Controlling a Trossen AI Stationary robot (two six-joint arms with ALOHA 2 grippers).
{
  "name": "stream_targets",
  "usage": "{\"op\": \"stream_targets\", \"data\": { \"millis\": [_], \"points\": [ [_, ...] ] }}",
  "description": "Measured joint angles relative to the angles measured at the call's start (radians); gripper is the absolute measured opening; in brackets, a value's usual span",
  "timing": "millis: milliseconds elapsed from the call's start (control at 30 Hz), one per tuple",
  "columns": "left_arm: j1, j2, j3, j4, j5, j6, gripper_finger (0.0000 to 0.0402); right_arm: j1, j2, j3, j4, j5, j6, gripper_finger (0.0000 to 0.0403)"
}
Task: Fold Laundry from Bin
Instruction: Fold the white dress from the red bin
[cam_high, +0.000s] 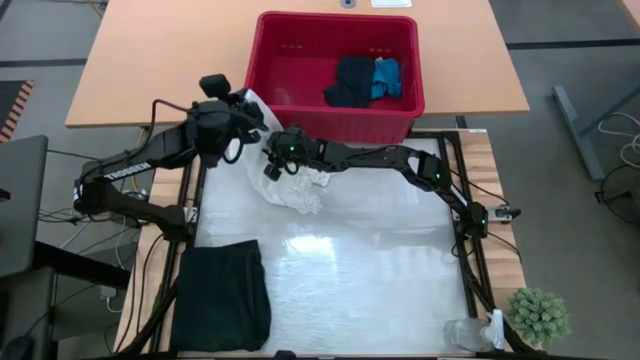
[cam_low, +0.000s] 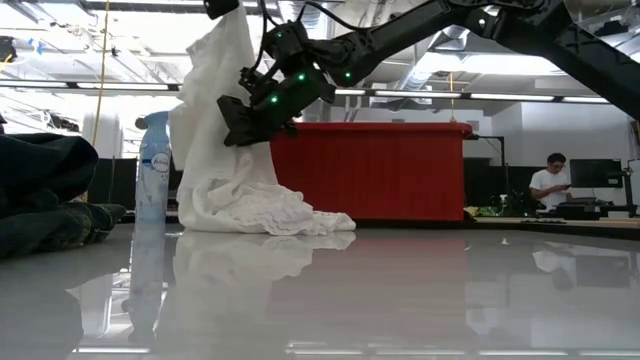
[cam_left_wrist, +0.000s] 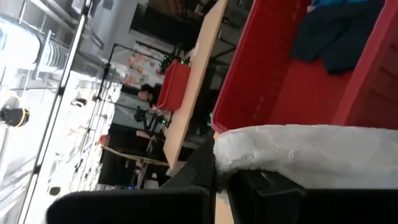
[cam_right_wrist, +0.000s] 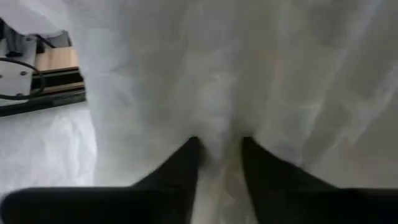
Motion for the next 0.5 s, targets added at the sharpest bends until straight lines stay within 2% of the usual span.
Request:
{"op": "stream_targets", "data": {
  "millis": [133,167,233,400,500],
  "points": [
    [-0.016,0.000,0.000,0.014,0.008,0.000,0.0008,-0.004,0.000,0.000,-0.002,-0.024,0.003,0.0032],
    [-0.016,0.000,0.000,0.014,0.008,0.005,0.0008,-0.003,0.000,0.000,0.000,-0.033,0.003,0.0021],
    [-0.016,0.000,0.000,0.016,-0.003,0.032,0.0008,-0.003,0.000,0.017,-0.027,-0.051,0.004,0.0019],
    [0.009,0.000,0.000,0.022,-0.075,0.165,0.0008,0.021,-0.054,0.143,-0.302,-0.045,0.002,0.0019],
    [0.043,0.000,0.000,0.021,-0.089,0.188,0.0008,0.049,-0.094,0.238,-0.450,-0.006,-0.001,0.0019]
  ]
}}
